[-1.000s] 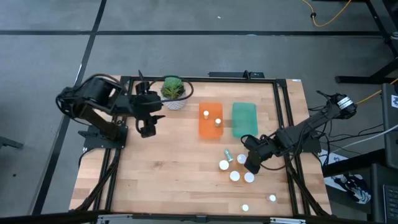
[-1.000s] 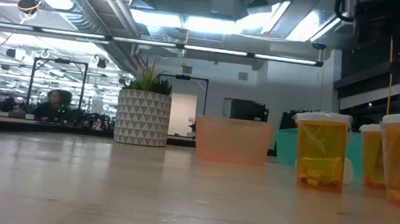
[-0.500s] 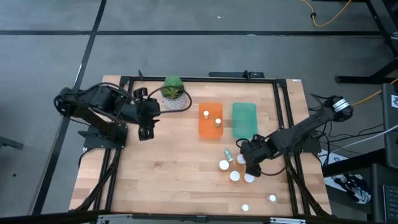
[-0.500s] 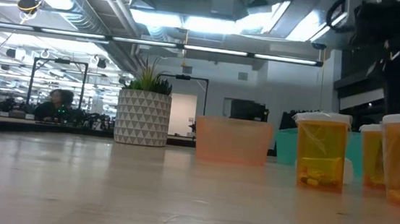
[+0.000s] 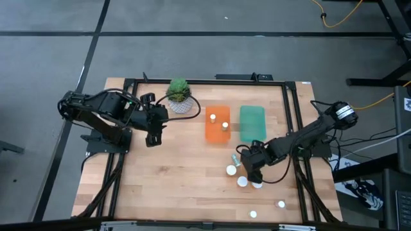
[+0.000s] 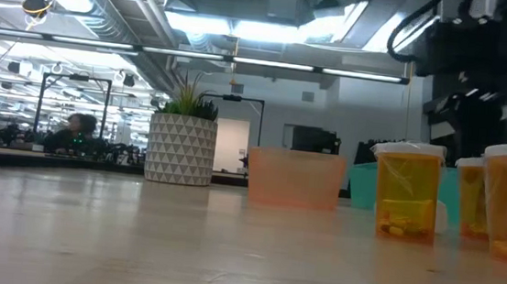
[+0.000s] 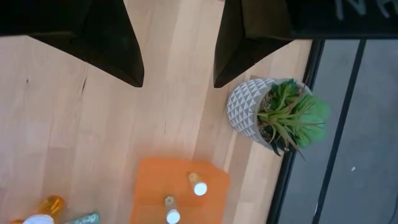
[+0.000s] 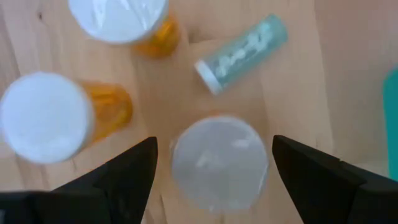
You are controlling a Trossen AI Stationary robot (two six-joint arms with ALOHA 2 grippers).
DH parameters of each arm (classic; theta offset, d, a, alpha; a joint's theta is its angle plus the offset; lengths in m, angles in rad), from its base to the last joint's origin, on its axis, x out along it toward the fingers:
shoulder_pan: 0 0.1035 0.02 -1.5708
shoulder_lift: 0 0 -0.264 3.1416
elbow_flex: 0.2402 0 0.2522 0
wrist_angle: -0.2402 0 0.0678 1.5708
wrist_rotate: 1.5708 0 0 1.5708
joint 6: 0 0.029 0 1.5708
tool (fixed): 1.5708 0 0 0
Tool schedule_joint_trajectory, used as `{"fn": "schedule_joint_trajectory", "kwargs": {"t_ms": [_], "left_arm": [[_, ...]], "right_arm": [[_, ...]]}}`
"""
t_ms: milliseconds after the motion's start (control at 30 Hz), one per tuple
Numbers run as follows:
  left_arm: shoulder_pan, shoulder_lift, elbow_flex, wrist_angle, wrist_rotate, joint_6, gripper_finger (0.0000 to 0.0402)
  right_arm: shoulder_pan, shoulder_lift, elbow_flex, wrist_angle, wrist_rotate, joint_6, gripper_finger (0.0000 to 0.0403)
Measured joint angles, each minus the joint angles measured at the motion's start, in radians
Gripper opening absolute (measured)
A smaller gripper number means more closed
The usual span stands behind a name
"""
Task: Pick and place medicine bottles into bin by pill shape (circle, oval)
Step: Put the large orange bottle into the green bin
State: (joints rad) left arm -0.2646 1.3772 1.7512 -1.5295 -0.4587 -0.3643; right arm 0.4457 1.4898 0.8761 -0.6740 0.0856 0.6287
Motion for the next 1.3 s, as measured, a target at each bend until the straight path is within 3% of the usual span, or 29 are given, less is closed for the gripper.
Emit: {"fn": "schedule_joint_trajectory", "kwargs": {"t_ms": [267, 667, 800, 967, 1300], "left_arm": [[0.000, 0.000, 0.000, 0.007, 0.000, -0.001, 0.0187], [0.000, 0.000, 0.000, 0.007, -0.027, 0.000, 0.0187], [0.000, 0.000, 0.000, 0.007, -0.030, 0.000, 0.0187], [0.000, 0.000, 0.000, 0.025, -0.030, 0.001, 0.0187], [0.000, 0.001, 0.000, 0.044, -0.032, 0.001, 0.0187]], "right_arm": [[-0.017, 0.003, 0.000, 0.005, -0.022, -0.009, 0.0312], [-0.017, 0.003, 0.000, 0.005, -0.036, 0.129, 0.0214], [-0.017, 0.003, 0.027, -0.038, -0.037, 0.186, 0.0210], [-0.017, 0.002, 0.176, -0.242, -0.011, 0.235, 0.0210], [-0.114, 0.000, 0.618, -0.801, 0.339, 0.310, 0.0210]]}}
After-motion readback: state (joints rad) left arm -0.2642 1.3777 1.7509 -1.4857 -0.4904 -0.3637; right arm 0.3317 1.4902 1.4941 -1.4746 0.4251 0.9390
